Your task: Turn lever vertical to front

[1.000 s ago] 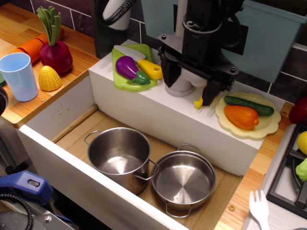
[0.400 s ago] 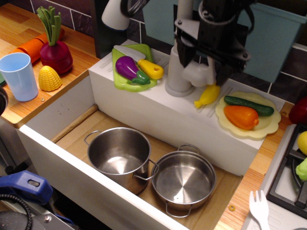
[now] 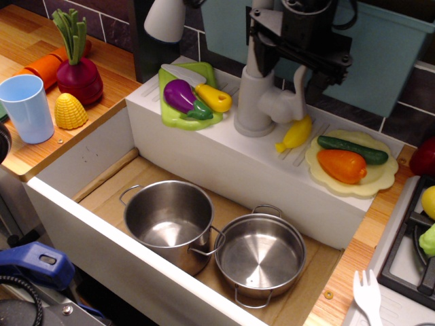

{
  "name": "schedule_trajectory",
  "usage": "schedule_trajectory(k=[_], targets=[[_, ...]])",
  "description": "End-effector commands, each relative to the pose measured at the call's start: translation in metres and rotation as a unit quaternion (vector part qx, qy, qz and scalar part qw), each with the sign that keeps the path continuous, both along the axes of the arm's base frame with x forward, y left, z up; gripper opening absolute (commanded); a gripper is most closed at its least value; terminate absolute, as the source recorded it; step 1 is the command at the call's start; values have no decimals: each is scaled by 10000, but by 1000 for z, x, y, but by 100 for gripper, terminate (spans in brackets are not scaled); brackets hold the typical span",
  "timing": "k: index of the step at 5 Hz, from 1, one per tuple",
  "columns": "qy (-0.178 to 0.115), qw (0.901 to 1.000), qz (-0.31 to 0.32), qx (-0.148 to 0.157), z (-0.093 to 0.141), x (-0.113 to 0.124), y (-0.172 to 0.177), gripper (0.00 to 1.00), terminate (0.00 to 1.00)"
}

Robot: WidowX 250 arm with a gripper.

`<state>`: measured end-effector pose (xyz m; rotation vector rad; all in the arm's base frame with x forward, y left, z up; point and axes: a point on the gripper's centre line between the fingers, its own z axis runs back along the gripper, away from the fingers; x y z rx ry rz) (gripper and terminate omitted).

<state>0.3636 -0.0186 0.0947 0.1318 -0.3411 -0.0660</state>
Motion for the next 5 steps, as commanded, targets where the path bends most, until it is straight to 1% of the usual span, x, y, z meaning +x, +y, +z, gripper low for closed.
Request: schedule_trajectory(k=[1, 2, 3, 5], targets=[[-300, 9994, -139, -71, 15, 15, -2, 100, 0], [-147, 9996, -127, -195, 16, 21, -7, 100, 0], [-35, 9995, -21, -318, 16, 17, -9, 0, 0], [126, 9983, 368, -426, 16, -12, -17, 0, 0]])
